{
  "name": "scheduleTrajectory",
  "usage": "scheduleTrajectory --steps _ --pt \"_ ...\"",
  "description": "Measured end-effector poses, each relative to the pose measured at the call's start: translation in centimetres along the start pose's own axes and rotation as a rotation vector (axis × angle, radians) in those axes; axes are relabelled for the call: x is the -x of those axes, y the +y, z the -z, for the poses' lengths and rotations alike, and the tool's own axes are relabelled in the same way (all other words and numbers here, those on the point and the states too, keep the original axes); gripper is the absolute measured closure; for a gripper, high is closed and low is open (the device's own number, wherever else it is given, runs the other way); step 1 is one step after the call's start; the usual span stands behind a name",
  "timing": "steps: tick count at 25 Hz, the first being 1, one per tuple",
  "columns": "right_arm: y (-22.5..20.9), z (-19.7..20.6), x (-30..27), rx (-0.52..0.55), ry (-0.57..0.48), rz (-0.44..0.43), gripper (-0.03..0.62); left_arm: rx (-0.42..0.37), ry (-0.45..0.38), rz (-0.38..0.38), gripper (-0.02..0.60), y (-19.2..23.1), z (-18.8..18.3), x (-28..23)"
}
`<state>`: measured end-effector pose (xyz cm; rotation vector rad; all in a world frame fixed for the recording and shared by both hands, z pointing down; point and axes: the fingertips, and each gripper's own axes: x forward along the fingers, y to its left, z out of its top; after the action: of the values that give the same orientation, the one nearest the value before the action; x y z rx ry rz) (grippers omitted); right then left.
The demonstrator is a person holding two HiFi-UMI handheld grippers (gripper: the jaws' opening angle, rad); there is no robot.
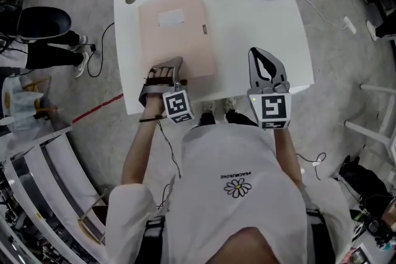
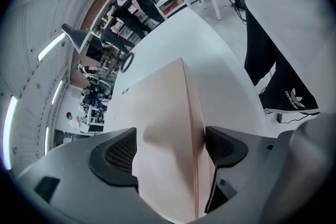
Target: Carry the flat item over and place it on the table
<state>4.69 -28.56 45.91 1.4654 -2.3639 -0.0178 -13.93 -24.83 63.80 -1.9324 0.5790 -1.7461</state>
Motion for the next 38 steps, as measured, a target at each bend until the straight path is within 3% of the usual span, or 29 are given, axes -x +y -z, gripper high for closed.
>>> scheduleTrajectory --steps 6,12,15,19,26,27,28,30,32,36,38 --pt "1.0 -0.8 -0.2 0.004 -0.016 -0.03 0.582 0.025 -0.017 -0.006 0.161 0.1 -0.6 0.3" --pt "1.3 -3.0 -0.6 0.053 -0.076 -0.063 0.582 0.102 -0.094 -0.051 0.161 3.0 -2.7 3.2" --pt "1.1 -4.9 -0.7 0.079 -0.135 -0.078 0.582 0.178 -0.151 -0.079 0.161 4.9 -3.8 4.9" --pt "0.6 -8.2 -1.0 0.13 -0.238 -0.082 0.582 0.347 -0.28 -0.144 0.161 9.2 -5.2 8.1" --pt "0.2 -13.4 -0.4 0.133 -0.379 -0.057 0.582 0.613 -0.503 -0.425 0.185 19.1 -5.3 15.4" --pt "0.2 -13.9 -0.3 0.125 -0.394 -0.054 0.582 0.66 -0.537 -0.492 0.224 20.4 -5.1 16.8" --pt "0.2 -14.2 -0.1 0.117 -0.407 -0.05 0.582 0.702 -0.566 -0.579 0.303 21.7 -4.8 18.4" --pt "0.2 -14.9 0.3 0.101 -0.435 -0.046 0.582 0.736 -0.604 -0.773 0.512 23.9 -3.9 21.9" --pt "0.2 -15.5 0.9 0.085 -0.46 -0.048 0.582 0.78 -0.648 -0.897 0.545 24.8 -3.3 24.3" --pt "0.0 -16.1 1.7 0.039 -0.49 -0.039 0.582 1.108 -0.824 -0.958 0.56 24.3 -2.5 26.3" --pt "-0.3 -15.8 1.7 0.015 -0.475 -0.014 0.582 1.168 -0.824 -0.981 0.563 23.6 -2.0 26.9"
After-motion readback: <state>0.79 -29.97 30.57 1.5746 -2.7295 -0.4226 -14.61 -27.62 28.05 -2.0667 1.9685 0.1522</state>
